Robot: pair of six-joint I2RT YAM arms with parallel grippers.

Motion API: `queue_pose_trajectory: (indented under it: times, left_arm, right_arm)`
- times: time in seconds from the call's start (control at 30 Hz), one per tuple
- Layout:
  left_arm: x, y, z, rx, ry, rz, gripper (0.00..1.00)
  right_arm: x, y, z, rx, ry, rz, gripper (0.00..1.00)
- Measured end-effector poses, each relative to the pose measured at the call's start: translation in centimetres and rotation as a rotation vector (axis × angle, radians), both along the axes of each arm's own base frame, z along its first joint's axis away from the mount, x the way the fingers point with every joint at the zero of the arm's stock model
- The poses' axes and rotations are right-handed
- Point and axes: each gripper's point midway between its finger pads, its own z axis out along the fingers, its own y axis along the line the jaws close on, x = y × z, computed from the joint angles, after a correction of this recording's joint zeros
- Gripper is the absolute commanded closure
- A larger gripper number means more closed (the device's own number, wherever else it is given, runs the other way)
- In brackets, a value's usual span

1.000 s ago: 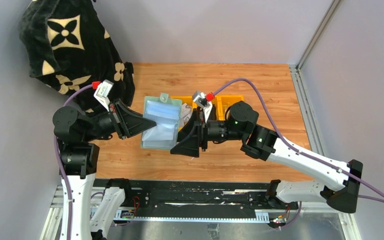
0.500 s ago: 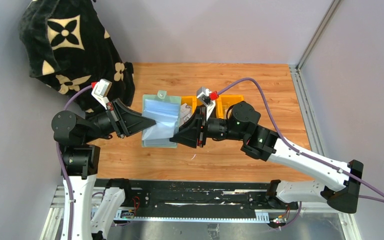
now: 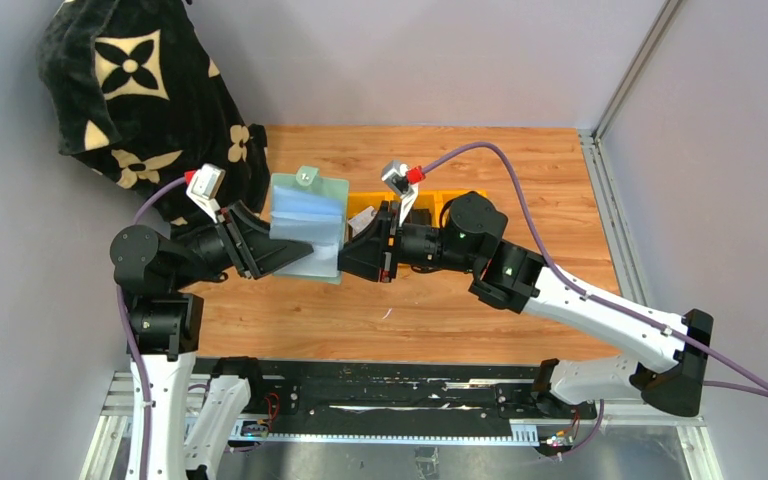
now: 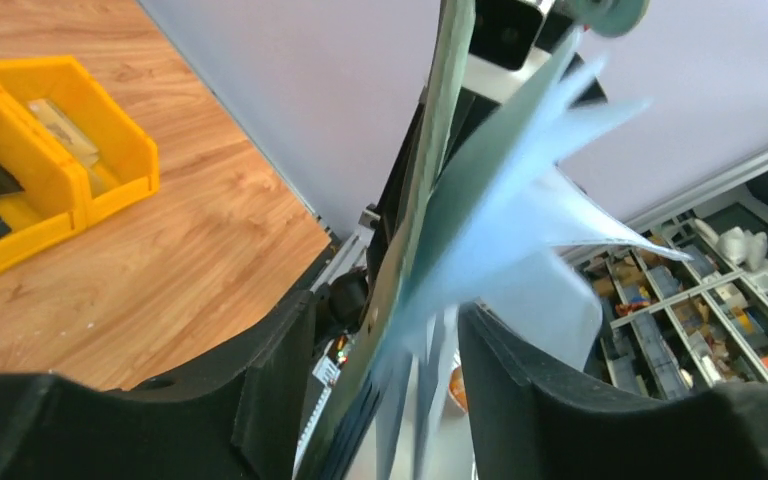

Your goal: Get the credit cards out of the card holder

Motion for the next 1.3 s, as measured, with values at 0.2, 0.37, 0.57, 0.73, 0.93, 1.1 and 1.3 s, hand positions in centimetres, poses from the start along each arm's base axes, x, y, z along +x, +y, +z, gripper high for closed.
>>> queue_pose_trajectory:
  times: [0.2, 0.37, 0.57, 0.73, 0.93, 1.1, 1.3]
  left_arm:
    - [-0.7, -0.1, -1.2, 0.044, -0.004, -0.033, 0.31]
    - [-2.0, -0.1, -1.1, 0.109, -0.089, -0.064, 0.21]
    - [-3.3, 0.4, -0.5, 0.266, -0.306, -0.039, 0.3]
    - [-2.7, 1.2, -1.1, 0.357, -0.399, 0.044, 0.45]
    - [-1.6, 1.9, -1.4, 0.387, -0.385, 0.119, 0.49]
    - [-1.0, 2.1, -1.3, 0.383, -0.382, 0.157, 0.54]
    - [0.3, 2.9, -1.1, 0.382, -0.398, 0.25, 0.48]
  right_arm:
    - [1.1, 0.1, 0.8, 0.034, 0.063, -0.06, 1.0]
    - [2.3, -0.4, 0.9, 0.043, 0.162, -0.087, 1.0]
    - [1.8, -1.0, 2.2, 0.04, 0.202, -0.032, 1.0]
    - [1.2, -0.9, 2.6, 0.012, 0.213, 0.024, 1.0]
    - [1.1, -0.6, 1.5, -0.026, 0.234, 0.05, 1.0]
    - [0.7, -0.7, 1.3, -0.035, 0.233, 0.073, 1.0]
    - [0.5, -0.6, 0.2, -0.076, 0.25, 0.087, 1.0]
